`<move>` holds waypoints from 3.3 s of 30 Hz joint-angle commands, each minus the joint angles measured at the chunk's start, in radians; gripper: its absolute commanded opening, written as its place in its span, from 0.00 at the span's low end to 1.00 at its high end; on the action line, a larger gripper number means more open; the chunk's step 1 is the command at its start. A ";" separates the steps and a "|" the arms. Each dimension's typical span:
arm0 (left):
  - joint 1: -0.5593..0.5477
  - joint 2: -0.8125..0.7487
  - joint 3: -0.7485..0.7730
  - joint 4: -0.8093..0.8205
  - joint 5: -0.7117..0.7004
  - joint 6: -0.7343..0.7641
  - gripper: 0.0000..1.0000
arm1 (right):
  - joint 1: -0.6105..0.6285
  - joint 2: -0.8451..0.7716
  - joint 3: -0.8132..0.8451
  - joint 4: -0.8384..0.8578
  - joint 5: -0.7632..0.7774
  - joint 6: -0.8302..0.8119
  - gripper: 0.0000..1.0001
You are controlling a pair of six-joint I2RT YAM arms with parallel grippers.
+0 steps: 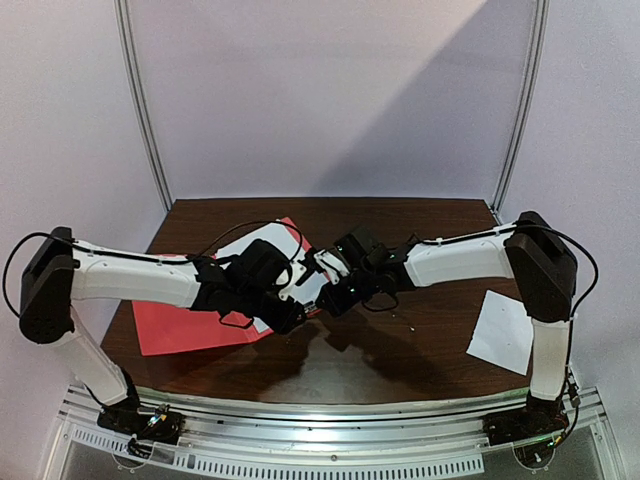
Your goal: Put the files into the folder
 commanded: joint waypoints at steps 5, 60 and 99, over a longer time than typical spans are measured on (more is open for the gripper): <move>-0.015 -0.031 -0.054 0.060 -0.112 0.266 0.46 | 0.017 -0.006 -0.051 -0.095 0.012 0.013 0.00; -0.071 0.126 -0.055 0.076 -0.028 0.351 0.00 | -0.001 -0.002 -0.001 -0.196 -0.013 -0.042 0.00; -0.105 0.139 -0.103 0.123 0.020 0.267 0.00 | -0.046 0.142 -0.030 -0.119 -0.044 -0.060 0.00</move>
